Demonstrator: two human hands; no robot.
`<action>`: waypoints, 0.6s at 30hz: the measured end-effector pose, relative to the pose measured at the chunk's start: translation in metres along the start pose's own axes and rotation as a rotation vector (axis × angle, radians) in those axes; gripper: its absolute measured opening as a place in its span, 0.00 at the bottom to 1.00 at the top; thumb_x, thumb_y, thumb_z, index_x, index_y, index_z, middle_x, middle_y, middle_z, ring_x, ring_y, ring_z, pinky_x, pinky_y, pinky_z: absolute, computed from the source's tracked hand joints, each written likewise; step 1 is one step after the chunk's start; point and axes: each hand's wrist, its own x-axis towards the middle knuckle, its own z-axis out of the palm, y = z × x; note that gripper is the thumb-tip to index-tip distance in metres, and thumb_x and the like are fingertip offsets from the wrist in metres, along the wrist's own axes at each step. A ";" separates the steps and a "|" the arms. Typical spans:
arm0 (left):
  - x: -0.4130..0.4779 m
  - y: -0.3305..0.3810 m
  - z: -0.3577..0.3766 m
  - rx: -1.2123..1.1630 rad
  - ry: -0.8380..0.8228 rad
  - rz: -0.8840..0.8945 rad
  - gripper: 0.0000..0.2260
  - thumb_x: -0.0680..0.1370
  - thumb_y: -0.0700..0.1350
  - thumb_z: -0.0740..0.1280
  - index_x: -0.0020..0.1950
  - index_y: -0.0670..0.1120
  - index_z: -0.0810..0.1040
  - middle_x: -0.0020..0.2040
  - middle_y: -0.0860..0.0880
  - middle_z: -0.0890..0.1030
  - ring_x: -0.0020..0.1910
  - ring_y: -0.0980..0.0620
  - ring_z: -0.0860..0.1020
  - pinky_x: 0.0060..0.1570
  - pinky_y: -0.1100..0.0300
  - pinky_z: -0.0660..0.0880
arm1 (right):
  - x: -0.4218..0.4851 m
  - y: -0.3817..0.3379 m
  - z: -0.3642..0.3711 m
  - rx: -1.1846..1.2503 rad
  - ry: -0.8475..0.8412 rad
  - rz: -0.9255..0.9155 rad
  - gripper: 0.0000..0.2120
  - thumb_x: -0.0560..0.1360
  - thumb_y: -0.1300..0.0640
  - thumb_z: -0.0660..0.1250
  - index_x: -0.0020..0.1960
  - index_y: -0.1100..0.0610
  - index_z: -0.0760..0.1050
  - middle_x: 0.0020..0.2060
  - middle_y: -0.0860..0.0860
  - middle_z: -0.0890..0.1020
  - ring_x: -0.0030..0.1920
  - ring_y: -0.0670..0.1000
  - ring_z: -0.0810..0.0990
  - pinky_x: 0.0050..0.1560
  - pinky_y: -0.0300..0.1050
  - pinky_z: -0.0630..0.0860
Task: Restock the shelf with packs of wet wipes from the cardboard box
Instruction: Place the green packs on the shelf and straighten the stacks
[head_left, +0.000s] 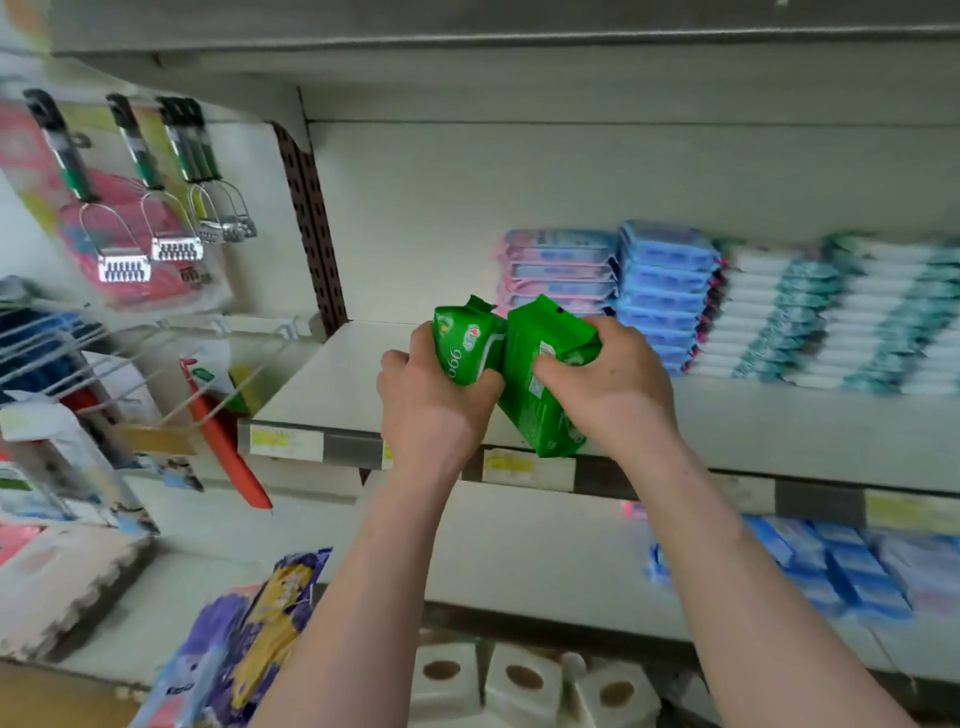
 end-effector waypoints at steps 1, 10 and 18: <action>0.008 -0.002 0.001 0.023 0.006 -0.011 0.29 0.70 0.52 0.70 0.69 0.51 0.67 0.52 0.48 0.68 0.58 0.43 0.71 0.52 0.54 0.71 | 0.008 -0.001 0.007 0.014 -0.019 -0.013 0.13 0.67 0.47 0.69 0.51 0.48 0.76 0.46 0.47 0.78 0.47 0.51 0.78 0.47 0.46 0.76; 0.092 -0.038 -0.007 0.185 0.024 -0.023 0.26 0.70 0.53 0.70 0.67 0.50 0.69 0.57 0.44 0.71 0.58 0.41 0.72 0.55 0.49 0.74 | 0.074 -0.025 0.078 -0.014 -0.127 -0.119 0.13 0.67 0.46 0.69 0.49 0.50 0.77 0.44 0.49 0.80 0.44 0.51 0.79 0.43 0.46 0.77; 0.196 -0.071 -0.012 0.417 -0.255 0.031 0.25 0.70 0.54 0.71 0.63 0.46 0.71 0.56 0.44 0.73 0.56 0.42 0.74 0.55 0.47 0.76 | 0.131 -0.052 0.135 -0.273 -0.193 -0.127 0.16 0.70 0.47 0.70 0.53 0.55 0.76 0.45 0.51 0.80 0.44 0.54 0.79 0.42 0.44 0.76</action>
